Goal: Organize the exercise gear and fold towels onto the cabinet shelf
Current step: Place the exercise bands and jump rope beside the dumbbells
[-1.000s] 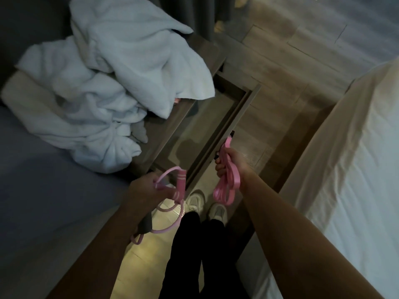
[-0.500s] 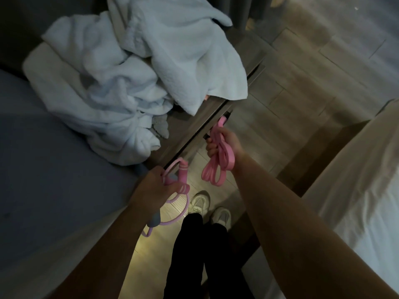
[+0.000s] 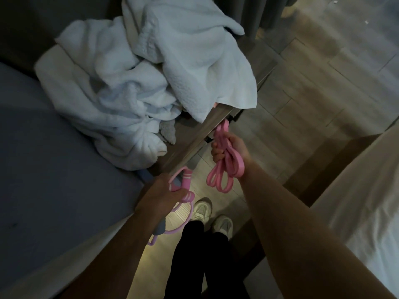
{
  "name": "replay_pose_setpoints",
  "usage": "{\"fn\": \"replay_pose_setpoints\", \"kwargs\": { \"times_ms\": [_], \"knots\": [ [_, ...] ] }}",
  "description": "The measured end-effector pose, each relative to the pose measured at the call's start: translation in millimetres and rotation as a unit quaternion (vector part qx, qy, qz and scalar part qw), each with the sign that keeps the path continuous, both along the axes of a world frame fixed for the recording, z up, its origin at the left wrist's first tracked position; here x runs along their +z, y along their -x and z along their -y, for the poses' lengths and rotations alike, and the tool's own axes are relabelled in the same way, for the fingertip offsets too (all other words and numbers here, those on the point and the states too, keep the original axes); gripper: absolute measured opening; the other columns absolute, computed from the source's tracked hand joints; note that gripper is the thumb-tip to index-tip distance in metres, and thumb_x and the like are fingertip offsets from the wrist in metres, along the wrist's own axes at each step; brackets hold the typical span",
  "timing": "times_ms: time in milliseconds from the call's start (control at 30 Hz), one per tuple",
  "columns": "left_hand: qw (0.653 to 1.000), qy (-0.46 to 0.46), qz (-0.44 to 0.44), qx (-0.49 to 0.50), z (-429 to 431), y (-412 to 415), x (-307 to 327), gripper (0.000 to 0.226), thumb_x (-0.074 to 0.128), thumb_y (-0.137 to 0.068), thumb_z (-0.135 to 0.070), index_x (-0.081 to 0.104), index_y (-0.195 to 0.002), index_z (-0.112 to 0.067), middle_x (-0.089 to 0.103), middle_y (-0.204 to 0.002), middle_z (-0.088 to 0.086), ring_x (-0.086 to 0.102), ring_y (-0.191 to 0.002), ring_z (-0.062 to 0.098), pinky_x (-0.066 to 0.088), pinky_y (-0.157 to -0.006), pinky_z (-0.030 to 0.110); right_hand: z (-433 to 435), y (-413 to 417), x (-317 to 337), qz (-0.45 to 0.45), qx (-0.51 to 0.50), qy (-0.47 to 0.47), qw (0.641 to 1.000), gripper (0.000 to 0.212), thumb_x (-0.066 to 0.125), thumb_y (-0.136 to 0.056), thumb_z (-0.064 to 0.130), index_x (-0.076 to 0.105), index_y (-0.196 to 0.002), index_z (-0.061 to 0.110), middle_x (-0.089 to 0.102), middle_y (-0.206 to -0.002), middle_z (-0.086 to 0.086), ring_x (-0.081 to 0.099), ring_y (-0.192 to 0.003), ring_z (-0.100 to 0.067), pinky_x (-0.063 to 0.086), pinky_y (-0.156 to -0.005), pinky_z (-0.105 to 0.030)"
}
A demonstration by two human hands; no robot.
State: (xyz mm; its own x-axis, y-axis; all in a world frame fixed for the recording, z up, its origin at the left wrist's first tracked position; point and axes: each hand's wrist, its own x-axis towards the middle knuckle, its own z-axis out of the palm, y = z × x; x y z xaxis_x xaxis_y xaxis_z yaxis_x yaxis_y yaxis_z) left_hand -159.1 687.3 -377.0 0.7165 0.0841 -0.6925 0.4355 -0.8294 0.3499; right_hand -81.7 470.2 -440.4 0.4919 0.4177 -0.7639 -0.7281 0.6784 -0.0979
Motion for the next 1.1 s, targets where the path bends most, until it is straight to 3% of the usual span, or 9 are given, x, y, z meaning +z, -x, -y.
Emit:
{"fn": "replay_pose_setpoints", "kwargs": {
  "times_ms": [233, 333, 400, 500, 600, 733, 967, 1033, 1100],
  "knots": [
    [0.998, -0.014, 0.037, -0.039, 15, 6, 35, 0.045, 0.08, -0.067, -0.046, 0.051, -0.087, -0.017, 0.057, -0.086, 0.0, 0.057, -0.08, 0.021, 0.039, -0.065, 0.028, 25, 47, 33, -0.008, 0.033, 0.024, 0.999, 0.034, 0.048, -0.092, 0.037, 0.052, -0.091, 0.004, 0.053, -0.062, -0.004, 0.049, -0.04, -0.012, 0.043, -0.039, -0.017],
    [0.998, 0.02, 0.058, -0.02, 25, 21, 67, 0.037, 0.083, -0.067, -0.036, 0.049, -0.075, -0.024, 0.056, -0.074, -0.004, 0.057, -0.071, 0.02, 0.04, -0.057, 0.028, 36, 68, 71, -0.002, 0.062, 0.073, 0.995, 0.03, 0.043, -0.098, 0.034, 0.048, -0.106, 0.005, 0.052, -0.064, -0.004, 0.049, -0.039, -0.011, 0.041, -0.038, -0.016],
    [0.997, 0.014, 0.069, -0.018, 33, 35, 90, 0.035, 0.082, -0.067, -0.038, 0.051, -0.075, -0.023, 0.057, -0.071, -0.005, 0.057, -0.067, 0.017, 0.039, -0.054, 0.027, 43, 80, 100, 0.017, 0.066, 0.089, 0.994, 0.033, 0.044, -0.098, 0.032, 0.043, -0.119, 0.007, 0.05, -0.069, -0.005, 0.049, -0.04, -0.012, 0.041, -0.038, -0.016],
    [0.997, 0.007, 0.08, -0.003, 40, 62, 124, 0.036, 0.078, -0.069, -0.045, 0.053, -0.077, -0.021, 0.057, -0.068, -0.008, 0.054, -0.061, 0.008, 0.037, -0.051, 0.024, 50, 102, 145, 0.052, 0.109, 0.103, 0.987, 0.039, 0.047, -0.096, 0.036, 0.047, -0.12, 0.005, 0.049, -0.073, -0.005, 0.049, -0.043, -0.012, 0.043, -0.039, -0.019],
    [0.996, 0.019, 0.079, 0.029, 38, 99, 151, 0.031, 0.078, -0.067, -0.041, 0.053, -0.073, -0.023, 0.06, -0.07, -0.008, 0.057, -0.062, 0.007, 0.038, -0.052, 0.025, 50, 127, 178, 0.1, 0.155, 0.189, 0.964, 0.048, 0.042, -0.1, 0.043, 0.046, -0.13, 0.006, 0.053, -0.076, -0.005, 0.049, -0.047, -0.013, 0.043, -0.04, -0.023],
    [0.994, -0.015, 0.09, 0.067, 20, 154, 185, 0.034, 0.078, -0.061, -0.044, 0.056, -0.075, -0.022, 0.061, -0.074, -0.007, 0.057, -0.066, 0.009, 0.038, -0.052, 0.025, 31, 164, 216, 0.118, 0.203, 0.278, 0.931, 0.048, 0.046, -0.098, 0.044, 0.054, -0.117, 0.002, 0.056, -0.074, -0.005, 0.05, -0.052, -0.016, 0.044, -0.045, -0.027],
    [0.986, -0.05, 0.083, 0.136, -36, 236, 208, 0.033, 0.076, -0.068, -0.046, 0.052, -0.074, -0.026, 0.058, -0.072, -0.008, 0.054, -0.064, 0.007, 0.036, -0.049, 0.024, -42, 216, 250, 0.122, 0.242, 0.243, 0.931, 0.027, 0.057, -0.095, 0.039, 0.056, -0.104, 0.014, 0.062, -0.068, -0.003, 0.059, -0.064, -0.017, 0.048, -0.057, -0.03],
    [0.979, -0.057, 0.096, 0.173, -60, 263, 209, 0.03, 0.077, -0.07, -0.047, 0.055, -0.076, -0.028, 0.06, -0.073, -0.008, 0.057, -0.065, 0.008, 0.041, -0.051, 0.024, -73, 236, 256, 0.137, 0.243, 0.205, 0.938, 0.031, 0.058, -0.095, 0.035, 0.059, -0.113, 0.011, 0.063, -0.082, -0.007, 0.061, -0.075, -0.02, 0.054, -0.069, -0.035],
    [0.967, -0.058, 0.101, 0.227, -89, 295, 210, 0.029, 0.08, -0.068, -0.046, 0.062, -0.08, -0.026, 0.064, -0.073, -0.007, 0.061, -0.066, 0.01, 0.051, -0.057, 0.025, -107, 259, 260, 0.138, 0.256, 0.175, 0.941, 0.027, 0.06, -0.094, 0.03, 0.06, -0.107, 0.007, 0.06, -0.087, -0.011, 0.059, -0.079, -0.025, 0.051, -0.086, -0.043]
  ]
}}
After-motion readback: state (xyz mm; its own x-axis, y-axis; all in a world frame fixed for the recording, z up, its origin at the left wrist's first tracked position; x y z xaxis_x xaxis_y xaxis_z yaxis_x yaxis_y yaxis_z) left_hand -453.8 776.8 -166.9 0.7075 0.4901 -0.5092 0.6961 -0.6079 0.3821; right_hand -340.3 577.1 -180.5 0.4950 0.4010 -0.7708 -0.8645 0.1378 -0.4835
